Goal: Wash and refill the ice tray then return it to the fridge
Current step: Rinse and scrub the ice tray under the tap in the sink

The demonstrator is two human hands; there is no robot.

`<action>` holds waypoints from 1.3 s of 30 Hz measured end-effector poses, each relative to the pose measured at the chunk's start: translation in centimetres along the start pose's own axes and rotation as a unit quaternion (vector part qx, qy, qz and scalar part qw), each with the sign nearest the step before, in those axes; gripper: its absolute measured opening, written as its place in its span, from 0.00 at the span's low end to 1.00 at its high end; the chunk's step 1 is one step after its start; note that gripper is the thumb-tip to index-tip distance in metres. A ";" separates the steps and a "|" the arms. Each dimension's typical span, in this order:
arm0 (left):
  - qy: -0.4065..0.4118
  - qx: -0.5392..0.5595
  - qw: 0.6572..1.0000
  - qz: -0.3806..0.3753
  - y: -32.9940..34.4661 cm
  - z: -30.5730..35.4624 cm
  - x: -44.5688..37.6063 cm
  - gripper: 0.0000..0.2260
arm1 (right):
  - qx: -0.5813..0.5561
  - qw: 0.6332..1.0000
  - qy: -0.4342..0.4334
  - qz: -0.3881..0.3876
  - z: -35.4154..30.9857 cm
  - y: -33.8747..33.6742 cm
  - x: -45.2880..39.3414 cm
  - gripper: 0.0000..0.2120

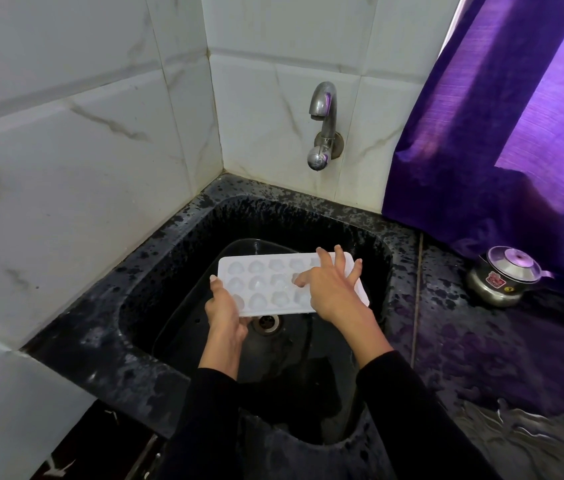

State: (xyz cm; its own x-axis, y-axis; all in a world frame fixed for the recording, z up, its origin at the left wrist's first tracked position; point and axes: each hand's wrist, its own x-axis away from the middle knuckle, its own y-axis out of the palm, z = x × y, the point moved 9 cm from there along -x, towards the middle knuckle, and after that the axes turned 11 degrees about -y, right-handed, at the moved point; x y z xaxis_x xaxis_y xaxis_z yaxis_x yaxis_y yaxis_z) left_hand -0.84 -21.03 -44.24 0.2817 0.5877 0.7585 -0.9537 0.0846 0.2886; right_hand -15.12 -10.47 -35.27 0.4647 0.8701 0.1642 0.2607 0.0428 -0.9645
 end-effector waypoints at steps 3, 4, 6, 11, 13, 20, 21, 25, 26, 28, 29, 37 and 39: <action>0.001 -0.006 1.000 0.004 -0.3 -0.1 -0.2 0.19 | -0.007 1.000 0.003 -0.006 0.1 0.3 0.0 0.35; 0.001 -0.007 1.000 0.006 -0.3 -0.1 -0.2 0.19 | -0.007 1.000 0.006 -0.010 0.1 0.3 0.0 0.34; 0.003 -0.009 1.000 0.008 -0.3 -0.1 -0.2 0.19 | -0.003 1.000 0.012 -0.016 0.1 0.2 0.1 0.33; 0.003 0.000 1.000 0.009 -0.2 -0.1 -0.2 0.18 | 0.002 1.000 0.002 -0.017 -0.1 0.0 0.2 0.37; 0.003 0.000 1.000 0.010 -0.3 -0.1 -0.3 0.18 | -0.010 1.000 0.004 -0.018 0.1 0.0 0.3 0.36; 0.000 0.003 1.000 0.006 0.2 -0.3 0.3 0.18 | 0.005 1.000 0.005 -0.009 -0.1 -0.3 0.4 0.34; 0.002 0.002 1.000 0.006 0.2 -0.3 0.3 0.18 | 0.003 1.000 0.005 -0.010 -0.1 -0.3 0.4 0.33; 0.000 -0.007 1.000 0.006 0.2 -0.4 0.3 0.18 | -0.004 1.000 0.008 -0.007 0.1 -0.3 0.4 0.31; -0.001 -0.008 1.000 0.007 0.2 -0.4 0.3 0.18 | -0.004 1.000 0.009 -0.002 0.1 -0.4 0.4 0.30; -0.003 -0.007 1.000 0.006 0.2 -0.4 0.3 0.18 | -0.002 1.000 0.011 0.024 0.2 -0.8 0.4 0.30; -0.002 -0.006 1.000 0.006 0.2 -0.4 0.3 0.18 | -0.003 0.999 0.010 0.041 0.1 -1.1 0.4 0.30; -0.001 -0.012 1.000 0.005 0.4 -0.4 0.6 0.19 | -0.023 0.998 -0.043 0.037 -1.8 -0.5 -0.2 0.32; 0.001 -0.015 1.000 0.006 0.4 -0.4 0.8 0.18 | -0.015 0.999 -0.041 0.018 -2.2 -0.1 -0.2 0.35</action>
State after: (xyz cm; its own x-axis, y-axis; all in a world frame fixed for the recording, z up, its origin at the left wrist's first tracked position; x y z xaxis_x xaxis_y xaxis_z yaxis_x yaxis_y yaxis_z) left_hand -1.07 -20.21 -43.78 0.2696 0.5909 0.7604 -0.9598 0.1012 0.2617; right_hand -13.37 -11.74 -34.77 0.4030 0.9084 0.1116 0.2714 -0.0021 -0.9625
